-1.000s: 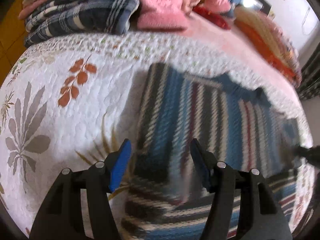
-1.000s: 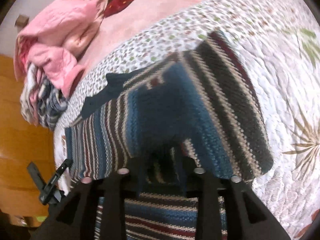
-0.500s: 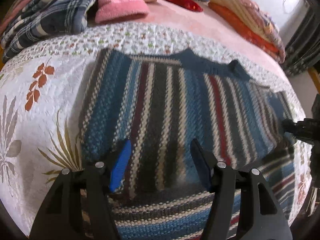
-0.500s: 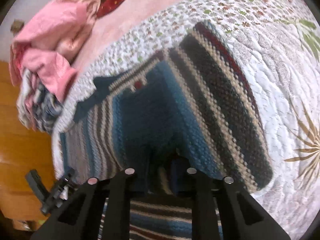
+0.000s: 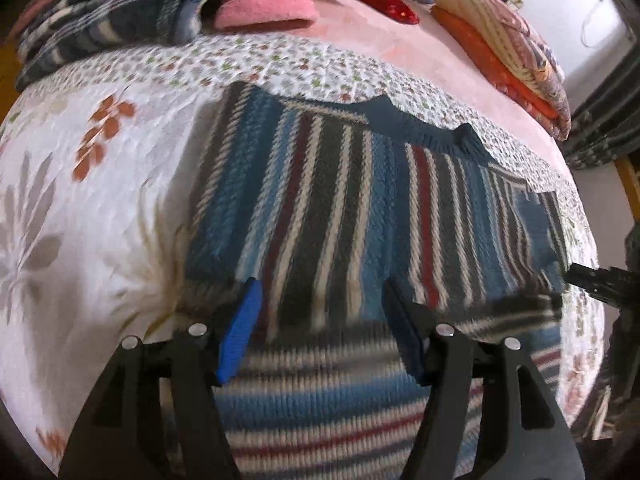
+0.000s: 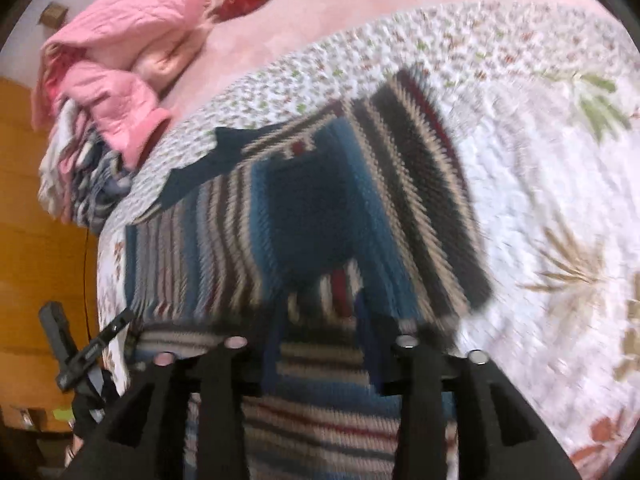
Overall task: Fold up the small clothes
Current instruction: 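Grasp the ribbed hem with both tools and lift it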
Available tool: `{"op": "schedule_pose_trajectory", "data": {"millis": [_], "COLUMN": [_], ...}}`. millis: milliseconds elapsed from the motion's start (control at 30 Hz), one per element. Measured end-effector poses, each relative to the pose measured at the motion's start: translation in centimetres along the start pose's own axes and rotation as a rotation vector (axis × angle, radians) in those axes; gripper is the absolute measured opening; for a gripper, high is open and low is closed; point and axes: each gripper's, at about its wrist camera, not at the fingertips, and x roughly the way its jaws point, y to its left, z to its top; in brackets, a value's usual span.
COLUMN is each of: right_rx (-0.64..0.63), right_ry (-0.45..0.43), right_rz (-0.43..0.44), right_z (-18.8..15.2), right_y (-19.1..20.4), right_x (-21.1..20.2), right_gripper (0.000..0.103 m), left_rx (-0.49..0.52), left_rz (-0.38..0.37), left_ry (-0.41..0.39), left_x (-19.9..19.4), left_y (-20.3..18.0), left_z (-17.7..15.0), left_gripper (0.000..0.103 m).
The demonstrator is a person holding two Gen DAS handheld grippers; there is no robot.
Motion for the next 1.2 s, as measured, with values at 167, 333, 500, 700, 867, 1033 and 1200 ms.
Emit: {"op": "schedule_pose_trajectory", "data": {"millis": [167, 333, 500, 700, 867, 1033, 1200], "right_rx": [-0.116, -0.148, -0.094, -0.024, -0.01, -0.028, -0.044], "right_ry": [0.039, 0.124, 0.198, 0.258, 0.287, 0.308, 0.3], "right_rz": [-0.041, -0.015, -0.01, 0.021, 0.022, 0.008, 0.027], "right_z": [-5.2, -13.3, -19.5, -24.6, -27.0, -28.6, -28.9], "right_y": [0.7, -0.8, -3.2, -5.4, -5.6, -5.4, -5.0], "right_x": [-4.9, -6.5, -5.5, -4.0, -2.7, -1.4, -1.4], "right_gripper": [0.065, 0.068, 0.068, 0.068, 0.068, 0.056, 0.026], "left_rx": [-0.05, -0.167, -0.22, -0.233, -0.218, -0.229, -0.275], "left_rz": [0.023, 0.054, 0.111, 0.063, 0.023, 0.02, -0.04], "left_ry": [0.102, 0.216, 0.256, 0.271, 0.293, 0.327, 0.365], "left_x": [-3.9, -5.8, -6.7, -6.4, -5.7, -4.8, -4.8], "left_y": [1.6, 4.5, 6.3, 6.4, 5.4, 5.5, 5.6], "left_z": [-5.5, -12.6, -18.3, -22.1, -23.9, -24.9, -25.8], "left_gripper": [0.073, 0.073, 0.073, 0.073, 0.072, 0.071, 0.068]}}
